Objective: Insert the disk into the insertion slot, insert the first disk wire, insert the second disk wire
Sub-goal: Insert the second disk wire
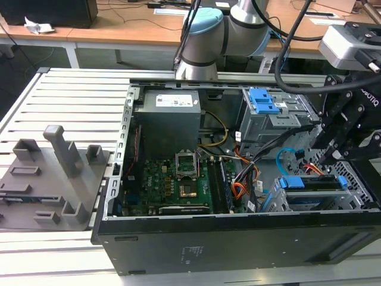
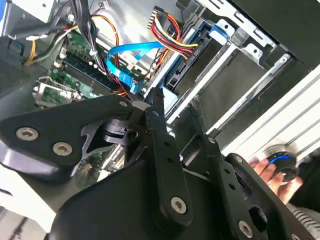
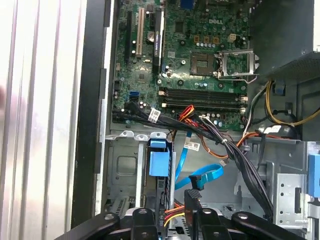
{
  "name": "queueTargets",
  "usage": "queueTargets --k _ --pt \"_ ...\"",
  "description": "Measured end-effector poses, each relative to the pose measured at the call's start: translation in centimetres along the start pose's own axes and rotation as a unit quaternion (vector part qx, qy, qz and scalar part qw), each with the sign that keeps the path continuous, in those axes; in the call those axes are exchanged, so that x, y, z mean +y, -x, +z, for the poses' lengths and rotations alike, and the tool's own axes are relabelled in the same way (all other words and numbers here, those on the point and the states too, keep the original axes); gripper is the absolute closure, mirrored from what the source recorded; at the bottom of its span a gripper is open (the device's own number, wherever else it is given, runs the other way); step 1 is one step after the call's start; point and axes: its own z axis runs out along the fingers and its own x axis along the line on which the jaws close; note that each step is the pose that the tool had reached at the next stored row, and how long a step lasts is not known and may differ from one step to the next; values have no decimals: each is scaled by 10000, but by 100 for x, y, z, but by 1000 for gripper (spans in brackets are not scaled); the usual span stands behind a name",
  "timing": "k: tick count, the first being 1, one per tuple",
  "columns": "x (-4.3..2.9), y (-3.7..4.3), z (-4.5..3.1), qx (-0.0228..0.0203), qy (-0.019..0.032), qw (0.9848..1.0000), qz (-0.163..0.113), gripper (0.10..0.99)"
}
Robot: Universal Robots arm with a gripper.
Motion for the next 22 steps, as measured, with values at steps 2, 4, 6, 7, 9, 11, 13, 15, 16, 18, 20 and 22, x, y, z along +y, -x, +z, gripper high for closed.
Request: queueTargets --k 2,4,6,7,9,11,13,15,16,18,20,22 --pt "0 0 4 25 16 9991 -434 725" --pt "-1 8 8 40 25 9977 -676 725" --pt "14 52 19 37 25 9976 -689 725" --pt "21 81 23 36 25 9976 -689 725" --pt "35 148 41 34 25 9976 -689 725" --pt "51 237 69 34 25 9976 -689 725" --pt "73 290 103 36 25 9976 -692 725" --pt "102 328 150 37 26 9975 -704 725" --pt "111 340 170 38 26 9975 -710 725" --pt "119 345 212 44 28 9973 -738 725" --pt "118 344 233 92 38 9966 -813 725" --pt "114 341 295 107 42 9959 -892 725"
